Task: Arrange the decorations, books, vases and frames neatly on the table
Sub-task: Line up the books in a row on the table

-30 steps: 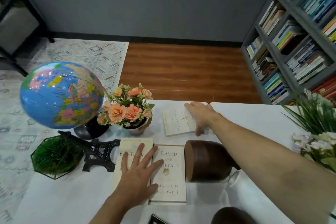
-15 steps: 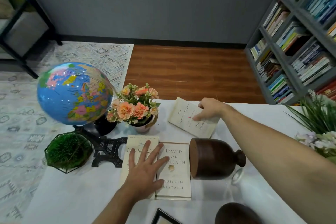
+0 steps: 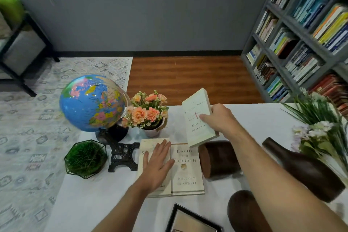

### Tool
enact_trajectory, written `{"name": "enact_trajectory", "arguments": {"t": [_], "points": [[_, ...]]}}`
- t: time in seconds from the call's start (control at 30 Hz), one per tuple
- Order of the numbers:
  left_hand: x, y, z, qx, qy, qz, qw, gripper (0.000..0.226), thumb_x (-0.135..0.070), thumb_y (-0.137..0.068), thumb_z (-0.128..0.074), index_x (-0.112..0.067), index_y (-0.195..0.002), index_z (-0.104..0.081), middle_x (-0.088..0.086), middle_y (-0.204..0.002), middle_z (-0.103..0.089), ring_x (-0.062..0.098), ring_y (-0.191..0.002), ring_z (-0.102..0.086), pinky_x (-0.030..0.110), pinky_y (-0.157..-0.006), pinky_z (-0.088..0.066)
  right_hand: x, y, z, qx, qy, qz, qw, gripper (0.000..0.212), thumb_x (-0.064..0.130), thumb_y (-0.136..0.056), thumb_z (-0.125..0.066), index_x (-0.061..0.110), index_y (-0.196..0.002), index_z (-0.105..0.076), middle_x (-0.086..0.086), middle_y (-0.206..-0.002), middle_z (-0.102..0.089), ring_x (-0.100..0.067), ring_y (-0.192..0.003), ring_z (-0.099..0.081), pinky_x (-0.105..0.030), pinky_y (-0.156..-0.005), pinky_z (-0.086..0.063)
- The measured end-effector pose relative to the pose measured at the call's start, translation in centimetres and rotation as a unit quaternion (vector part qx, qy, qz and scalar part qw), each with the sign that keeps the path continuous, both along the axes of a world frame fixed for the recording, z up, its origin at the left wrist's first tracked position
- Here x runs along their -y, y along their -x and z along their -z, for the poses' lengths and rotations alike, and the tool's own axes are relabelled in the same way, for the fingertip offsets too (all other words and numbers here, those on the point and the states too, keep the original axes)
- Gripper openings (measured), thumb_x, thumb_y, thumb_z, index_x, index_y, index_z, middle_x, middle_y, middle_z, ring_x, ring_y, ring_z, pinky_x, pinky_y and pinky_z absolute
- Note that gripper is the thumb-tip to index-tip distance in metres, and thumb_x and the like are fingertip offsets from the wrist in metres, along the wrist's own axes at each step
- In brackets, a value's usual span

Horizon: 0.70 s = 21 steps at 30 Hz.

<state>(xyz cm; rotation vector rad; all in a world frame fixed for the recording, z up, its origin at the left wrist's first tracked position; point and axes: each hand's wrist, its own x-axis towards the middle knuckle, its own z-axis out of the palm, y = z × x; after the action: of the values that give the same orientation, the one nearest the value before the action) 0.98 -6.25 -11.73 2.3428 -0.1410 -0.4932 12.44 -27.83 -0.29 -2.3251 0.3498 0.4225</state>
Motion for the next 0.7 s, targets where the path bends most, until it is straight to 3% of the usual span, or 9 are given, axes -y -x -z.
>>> {"name": "enact_trajectory", "arguments": {"t": [0.13, 0.2, 0.27, 0.37, 0.43, 0.53, 0.7], "points": [[-0.8, 1.0, -0.1, -0.003, 0.038, -0.001, 0.999, 0.053, -0.042, -0.106, -0.023, -0.04, -0.154, -0.001, -0.018, -0.163, 0.006, 0.001, -0.149, 0.013, 0.034, -0.12, 0.017, -2.5, 4.6, 1.3, 0.019, 0.073, -0.028, 0.997, 0.023, 0.034, -0.092, -0.068, 0.021, -0.103, -0.054, 0.0, -0.116, -0.069, -0.01, -0.073, -0.063, -0.021, -0.047, -0.046], [-1.2, 1.5, 0.0, 0.0, 0.025, 0.017, 1.0, 0.054, -0.044, -0.105, -0.024, -0.041, -0.153, 0.001, -0.018, -0.163, 0.006, 0.004, -0.149, 0.014, 0.036, -0.12, 0.016, -3.7, 6.7, 2.6, 0.009, 0.086, -0.021, 0.996, 0.022, 0.034, -0.093, -0.067, 0.02, -0.101, -0.052, -0.002, -0.112, -0.068, -0.017, -0.08, -0.066, -0.028, -0.053, -0.054], [-1.4, 1.9, 0.3, 0.007, -0.018, 0.055, 0.998, 0.063, -0.052, -0.102, -0.031, -0.042, -0.153, 0.004, -0.02, -0.162, 0.009, 0.006, -0.149, 0.018, 0.038, -0.119, 0.017, -4.7, 8.4, 4.0, -0.011, 0.084, -0.012, 0.996, 0.02, 0.032, -0.095, -0.064, 0.017, -0.1, -0.05, -0.005, -0.114, -0.067, -0.02, -0.085, -0.066, -0.028, -0.058, -0.054], [-1.4, 2.2, 1.0, 0.016, -0.113, 0.125, 0.986, 0.085, -0.07, -0.089, -0.039, -0.042, -0.154, 0.008, -0.021, -0.159, 0.016, 0.012, -0.147, 0.026, 0.045, -0.116, 0.022, -5.2, 10.0, 5.6, -0.036, 0.053, 0.002, 0.998, 0.012, 0.026, -0.1, -0.056, 0.015, -0.103, -0.053, -0.008, -0.119, -0.067, -0.013, -0.072, -0.058, -0.016, -0.047, -0.041], [-1.0, 2.2, 1.4, 0.017, -0.153, 0.151, 0.976, 0.096, -0.079, -0.08, -0.039, -0.04, -0.155, 0.007, -0.019, -0.161, 0.018, 0.014, -0.144, 0.032, 0.049, -0.113, 0.025, -5.3, 10.7, 6.2, -0.04, 0.043, 0.008, 0.998, 0.021, 0.02, -0.102, -0.052, 0.008, -0.119, -0.054, -0.012, -0.126, -0.064, -0.023, -0.091, -0.065, -0.021, -0.061, -0.048], [-0.4, 2.1, 1.4, 0.018, -0.174, 0.158, 0.972, 0.107, -0.078, -0.072, -0.05, -0.037, -0.156, 0.003, -0.018, -0.163, 0.014, 0.019, -0.146, 0.031, 0.054, -0.112, 0.024, -5.4, 11.4, 6.5, -0.065, 0.061, -0.001, 0.996, 0.044, 0.015, -0.1, -0.05, 0.006, -0.141, -0.036, -0.016, -0.132, -0.061, -0.032, -0.11, -0.064, -0.035, -0.081, -0.054], [0.1, 2.5, 1.7, 0.046, -0.23, 0.174, 0.956, 0.11, -0.065, -0.076, -0.062, -0.033, -0.155, 0.007, -0.014, -0.164, 0.012, 0.026, -0.148, 0.027, 0.064, -0.111, 0.016, -5.7, 12.4, 6.2, -0.08, 0.06, -0.023, 0.995, 0.079, 0.01, -0.095, -0.051, 0.017, -0.156, -0.001, -0.015, -0.131, -0.06, -0.031, -0.107, -0.064, -0.035, -0.077, -0.052]]}}
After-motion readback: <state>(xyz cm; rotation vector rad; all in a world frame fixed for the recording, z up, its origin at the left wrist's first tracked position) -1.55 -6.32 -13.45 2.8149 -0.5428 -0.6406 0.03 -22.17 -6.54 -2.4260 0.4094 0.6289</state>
